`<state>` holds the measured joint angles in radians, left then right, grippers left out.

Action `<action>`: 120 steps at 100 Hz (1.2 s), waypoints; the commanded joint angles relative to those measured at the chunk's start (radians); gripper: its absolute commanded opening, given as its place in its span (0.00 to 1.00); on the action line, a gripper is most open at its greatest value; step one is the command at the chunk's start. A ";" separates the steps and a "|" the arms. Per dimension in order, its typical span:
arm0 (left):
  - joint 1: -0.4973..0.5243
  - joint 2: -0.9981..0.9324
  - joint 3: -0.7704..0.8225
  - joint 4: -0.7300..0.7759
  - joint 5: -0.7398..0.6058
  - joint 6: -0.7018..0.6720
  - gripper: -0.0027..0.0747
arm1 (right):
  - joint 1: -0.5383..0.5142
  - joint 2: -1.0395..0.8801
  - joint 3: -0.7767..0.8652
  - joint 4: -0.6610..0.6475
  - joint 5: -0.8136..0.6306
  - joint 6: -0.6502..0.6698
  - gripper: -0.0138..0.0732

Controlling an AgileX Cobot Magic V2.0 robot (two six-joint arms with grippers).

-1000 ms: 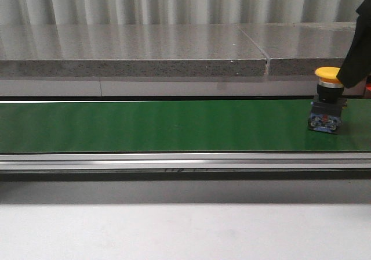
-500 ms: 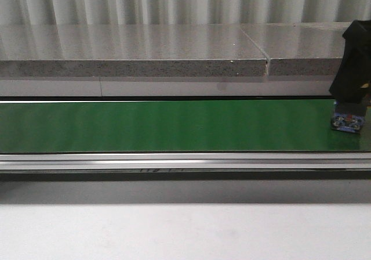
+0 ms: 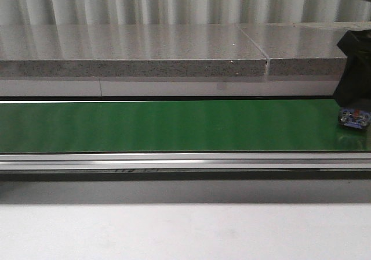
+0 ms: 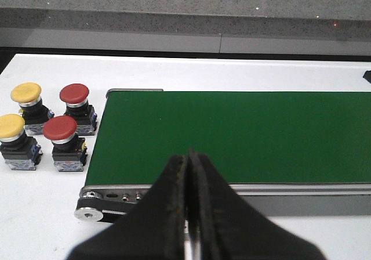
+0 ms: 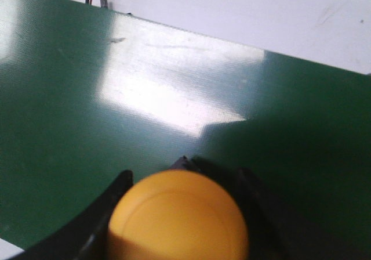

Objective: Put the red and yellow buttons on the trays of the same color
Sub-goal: 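Grasp the yellow button at the belt's far end with the right gripper, then carry the yellow button into the yellow tray and release it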

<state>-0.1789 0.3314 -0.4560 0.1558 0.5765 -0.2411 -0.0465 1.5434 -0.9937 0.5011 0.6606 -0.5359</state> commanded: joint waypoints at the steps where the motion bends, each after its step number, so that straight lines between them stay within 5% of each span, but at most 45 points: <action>1: -0.008 0.009 -0.025 0.004 -0.070 -0.001 0.01 | -0.002 -0.066 -0.024 0.009 -0.009 0.022 0.27; 26: -0.008 0.009 -0.025 0.004 -0.070 -0.001 0.01 | -0.114 -0.172 -0.024 -0.110 0.010 0.184 0.27; 78: -0.008 0.009 -0.025 0.004 -0.070 -0.001 0.01 | -0.605 -0.226 -0.026 -0.161 0.016 0.359 0.27; 120: -0.008 0.009 -0.025 0.004 -0.070 -0.001 0.01 | -0.684 -0.224 -0.026 -0.166 -0.151 0.367 0.27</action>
<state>-0.1789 0.3314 -0.4560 0.1558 0.5765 -0.2411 -0.7069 1.3509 -0.9937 0.3249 0.5938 -0.1680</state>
